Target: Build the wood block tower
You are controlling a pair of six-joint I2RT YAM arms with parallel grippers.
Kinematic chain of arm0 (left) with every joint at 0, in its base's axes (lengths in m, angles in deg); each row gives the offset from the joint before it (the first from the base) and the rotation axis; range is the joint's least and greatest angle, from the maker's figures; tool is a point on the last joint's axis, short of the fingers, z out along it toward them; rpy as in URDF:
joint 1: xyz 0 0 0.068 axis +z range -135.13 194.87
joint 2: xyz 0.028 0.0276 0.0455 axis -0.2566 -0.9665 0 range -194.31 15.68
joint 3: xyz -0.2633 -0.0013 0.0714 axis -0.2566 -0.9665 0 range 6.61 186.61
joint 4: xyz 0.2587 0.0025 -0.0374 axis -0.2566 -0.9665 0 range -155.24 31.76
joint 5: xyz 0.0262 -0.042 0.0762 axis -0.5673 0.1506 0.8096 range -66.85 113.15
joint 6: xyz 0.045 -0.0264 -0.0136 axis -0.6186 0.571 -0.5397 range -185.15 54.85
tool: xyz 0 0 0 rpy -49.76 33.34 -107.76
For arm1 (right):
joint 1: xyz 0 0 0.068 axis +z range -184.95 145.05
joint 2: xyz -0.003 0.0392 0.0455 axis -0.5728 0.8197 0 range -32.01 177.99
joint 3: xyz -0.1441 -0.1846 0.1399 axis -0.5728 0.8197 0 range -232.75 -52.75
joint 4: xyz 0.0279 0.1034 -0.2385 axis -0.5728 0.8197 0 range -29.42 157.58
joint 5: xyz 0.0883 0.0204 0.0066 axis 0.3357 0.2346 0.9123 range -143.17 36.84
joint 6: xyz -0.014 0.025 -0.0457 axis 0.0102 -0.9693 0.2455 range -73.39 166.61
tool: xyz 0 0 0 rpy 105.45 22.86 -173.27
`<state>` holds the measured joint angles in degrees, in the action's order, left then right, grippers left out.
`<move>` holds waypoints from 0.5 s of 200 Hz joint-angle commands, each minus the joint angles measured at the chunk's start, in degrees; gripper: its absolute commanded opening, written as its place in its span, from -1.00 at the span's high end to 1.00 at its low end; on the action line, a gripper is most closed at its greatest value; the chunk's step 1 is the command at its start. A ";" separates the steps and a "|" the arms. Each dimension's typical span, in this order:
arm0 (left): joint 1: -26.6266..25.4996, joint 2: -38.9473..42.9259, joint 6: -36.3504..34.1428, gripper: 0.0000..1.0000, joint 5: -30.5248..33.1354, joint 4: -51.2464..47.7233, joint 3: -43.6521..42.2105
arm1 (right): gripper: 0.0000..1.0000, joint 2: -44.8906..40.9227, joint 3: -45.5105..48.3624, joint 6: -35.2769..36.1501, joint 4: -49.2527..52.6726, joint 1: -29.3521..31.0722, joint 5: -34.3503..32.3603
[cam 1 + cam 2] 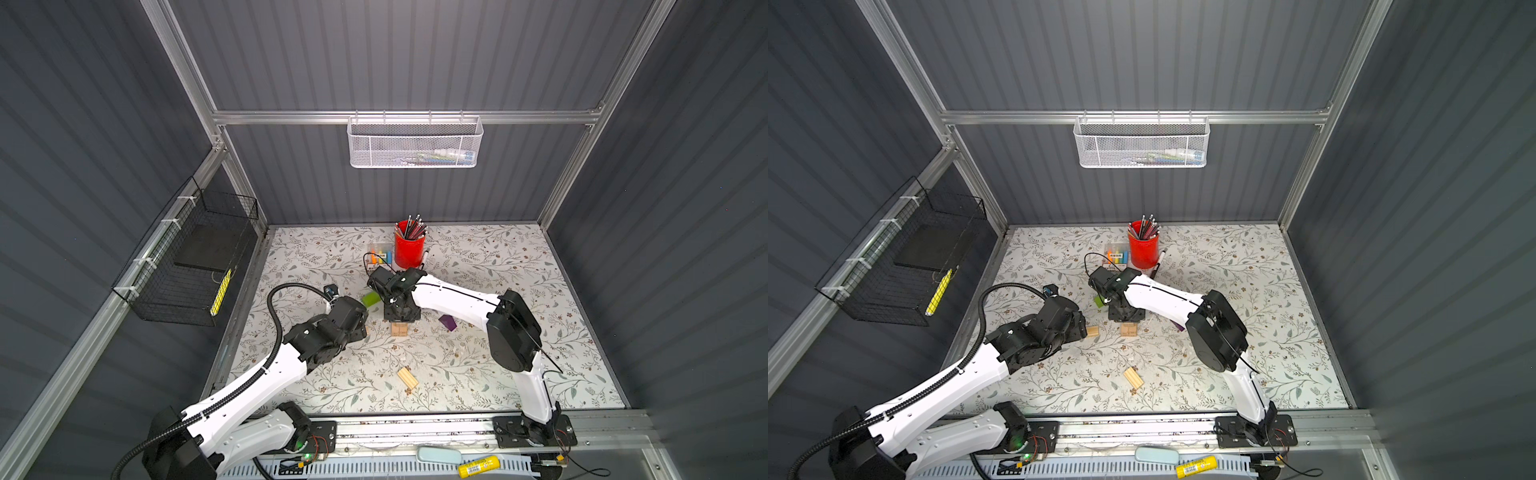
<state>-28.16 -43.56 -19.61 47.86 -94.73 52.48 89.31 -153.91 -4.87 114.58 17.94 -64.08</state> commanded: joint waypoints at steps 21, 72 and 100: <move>0.49 0.01 0.61 -0.46 0.96 -1.69 -0.14 | 0.54 1.88 -1.84 -0.89 1.24 0.29 -0.22; 0.54 -0.58 0.60 -0.47 0.79 -1.39 -0.16 | 0.52 2.95 -2.28 -0.56 0.87 0.19 0.13; 0.49 -0.56 0.60 -0.47 0.87 -1.39 -0.24 | 0.51 3.48 -2.51 -0.59 0.76 0.20 0.11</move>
<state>-28.16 -44.02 -19.46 47.86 -94.71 52.48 92.10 -154.87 -4.89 114.41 17.94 -63.69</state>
